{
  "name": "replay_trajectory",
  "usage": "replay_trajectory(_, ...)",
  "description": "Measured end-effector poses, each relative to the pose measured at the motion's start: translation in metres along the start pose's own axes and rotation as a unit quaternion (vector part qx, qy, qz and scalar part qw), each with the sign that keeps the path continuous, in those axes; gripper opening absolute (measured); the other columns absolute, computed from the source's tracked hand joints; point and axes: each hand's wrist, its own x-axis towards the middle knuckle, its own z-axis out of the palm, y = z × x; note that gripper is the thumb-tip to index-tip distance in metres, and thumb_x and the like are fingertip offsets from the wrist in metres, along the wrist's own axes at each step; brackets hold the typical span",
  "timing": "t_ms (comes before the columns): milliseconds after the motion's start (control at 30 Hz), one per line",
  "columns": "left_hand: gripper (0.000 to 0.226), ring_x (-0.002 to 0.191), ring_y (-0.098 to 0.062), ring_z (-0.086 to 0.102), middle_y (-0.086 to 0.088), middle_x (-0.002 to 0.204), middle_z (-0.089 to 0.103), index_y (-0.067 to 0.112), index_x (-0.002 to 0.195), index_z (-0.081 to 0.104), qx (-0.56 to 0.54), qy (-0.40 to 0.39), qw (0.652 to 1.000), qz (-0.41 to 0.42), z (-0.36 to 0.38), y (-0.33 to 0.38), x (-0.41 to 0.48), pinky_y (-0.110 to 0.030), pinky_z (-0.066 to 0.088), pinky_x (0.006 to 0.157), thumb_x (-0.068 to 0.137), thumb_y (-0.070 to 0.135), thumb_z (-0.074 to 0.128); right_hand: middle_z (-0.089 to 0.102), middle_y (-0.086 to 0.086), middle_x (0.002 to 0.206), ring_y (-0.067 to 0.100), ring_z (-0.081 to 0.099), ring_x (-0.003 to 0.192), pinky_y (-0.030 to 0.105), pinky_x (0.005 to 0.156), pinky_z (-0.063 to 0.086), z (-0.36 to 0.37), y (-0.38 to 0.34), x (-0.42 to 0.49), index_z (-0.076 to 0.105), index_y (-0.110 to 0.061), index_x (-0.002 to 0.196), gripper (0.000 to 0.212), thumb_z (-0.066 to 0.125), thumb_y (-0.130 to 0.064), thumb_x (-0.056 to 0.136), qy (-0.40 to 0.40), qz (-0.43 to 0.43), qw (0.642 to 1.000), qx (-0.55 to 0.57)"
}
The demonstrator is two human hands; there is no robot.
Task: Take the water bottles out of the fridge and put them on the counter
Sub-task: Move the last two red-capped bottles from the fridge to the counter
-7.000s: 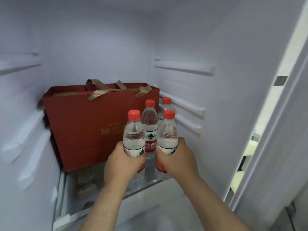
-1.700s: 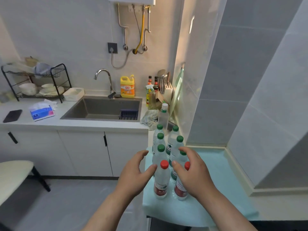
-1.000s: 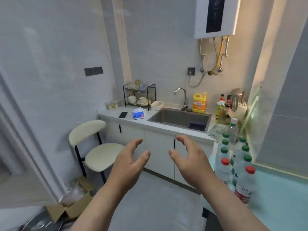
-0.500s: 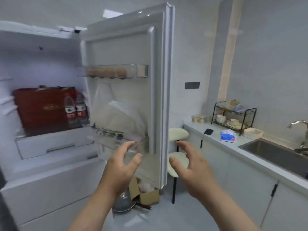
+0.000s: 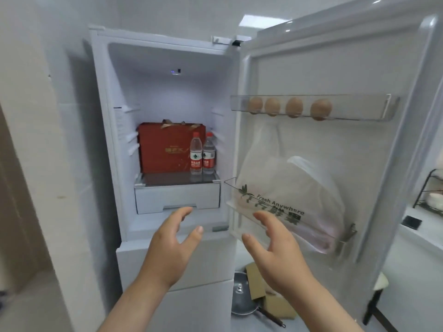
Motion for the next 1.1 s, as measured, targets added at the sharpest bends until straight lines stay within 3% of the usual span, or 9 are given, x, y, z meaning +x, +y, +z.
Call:
replay_trajectory(200, 0.052, 0.128, -0.009, 0.047, 0.015, 0.135, 0.053, 0.037, 0.130, 0.050, 0.022, 0.016, 0.999, -0.020, -0.041, -0.047, 0.033, -0.028, 0.038, 0.106, 0.080, 0.050, 0.053, 0.040, -0.021, 0.142, 0.007, 0.039, 0.133, 0.032, 0.108, 0.036, 0.064, -0.021, 0.038, 0.037, -0.035, 0.144, 0.055, 0.056, -0.043, 0.093, -0.035, 0.016, 0.999, 0.035)
replay_trajectory(367, 0.050, 0.127, -0.008, 0.047, 0.015, 0.134, 0.053, 0.041, 0.126, 0.048, 0.023, 0.029, 0.999, -0.037, -0.051, -0.076, 0.059, -0.029, 0.038, 0.106, 0.078, 0.054, 0.053, 0.039, -0.022, 0.139, 0.000, 0.042, 0.115, 0.028, 0.099, 0.038, 0.103, -0.022, 0.072, 0.036, -0.037, 0.143, 0.055, 0.057, -0.042, 0.092, -0.050, 0.028, 0.997, 0.054)
replay_trajectory(467, 0.042, 0.125, -0.005, 0.046, 0.022, 0.131, 0.052, 0.045, 0.123, 0.046, 0.024, 0.038, 0.998, -0.035, -0.050, -0.094, 0.082, -0.028, 0.037, 0.107, 0.082, 0.048, 0.056, 0.039, -0.017, 0.146, 0.008, 0.041, 0.131, 0.032, 0.108, 0.036, 0.127, -0.019, 0.102, 0.036, -0.033, 0.145, 0.056, 0.056, -0.041, 0.094, -0.049, 0.022, 0.997, 0.047)
replay_trajectory(567, 0.037, 0.120, 0.000, 0.044, 0.035, 0.122, 0.045, 0.047, 0.122, 0.043, 0.036, 0.034, 0.998, -0.044, -0.048, -0.111, 0.112, -0.029, 0.036, 0.108, 0.092, 0.035, 0.061, 0.038, -0.016, 0.148, 0.010, 0.038, 0.136, 0.033, 0.110, 0.035, 0.149, -0.015, 0.135, 0.034, -0.034, 0.146, 0.057, 0.055, -0.042, 0.094, -0.044, 0.022, 0.997, 0.057)
replay_trajectory(700, 0.042, 0.125, -0.001, 0.044, 0.025, 0.131, 0.049, 0.050, 0.122, 0.044, 0.049, 0.031, 0.997, -0.058, -0.043, -0.135, 0.165, -0.026, 0.035, 0.106, 0.081, 0.050, 0.056, 0.036, -0.014, 0.151, 0.008, 0.036, 0.137, 0.028, 0.109, 0.031, 0.178, -0.002, 0.193, 0.032, -0.032, 0.147, 0.058, 0.056, -0.039, 0.094, -0.038, 0.033, 0.996, 0.075)
replay_trajectory(867, 0.048, 0.127, -0.004, 0.046, 0.018, 0.134, 0.052, 0.040, 0.127, 0.050, 0.042, 0.040, 0.996, -0.072, -0.036, -0.161, 0.225, -0.030, 0.036, 0.108, 0.080, 0.048, 0.057, 0.037, -0.014, 0.151, 0.010, 0.038, 0.136, 0.027, 0.109, 0.033, 0.207, 0.011, 0.253, 0.033, -0.031, 0.147, 0.059, 0.056, -0.039, 0.094, -0.037, 0.048, 0.995, 0.077)
replay_trajectory(1033, 0.039, 0.120, -0.002, 0.043, 0.033, 0.118, 0.046, 0.040, 0.125, 0.048, 0.025, 0.031, 0.996, -0.082, -0.023, -0.186, 0.273, -0.024, 0.033, 0.103, 0.092, 0.027, 0.063, 0.037, -0.013, 0.151, 0.008, 0.035, 0.138, 0.023, 0.105, 0.031, 0.230, 0.021, 0.293, 0.032, -0.030, 0.148, 0.059, 0.055, -0.038, 0.094, -0.041, 0.055, 0.995, 0.068)
replay_trajectory(1100, 0.037, 0.121, -0.003, 0.046, 0.034, 0.119, 0.047, 0.041, 0.123, 0.048, 0.023, 0.026, 0.996, -0.080, -0.020, -0.198, 0.296, -0.024, 0.033, 0.102, 0.091, 0.029, 0.064, 0.037, -0.013, 0.151, 0.007, 0.034, 0.138, 0.023, 0.105, 0.030, 0.238, 0.026, 0.309, 0.032, -0.030, 0.148, 0.059, 0.055, -0.038, 0.094, -0.041, 0.065, 0.995, 0.065)
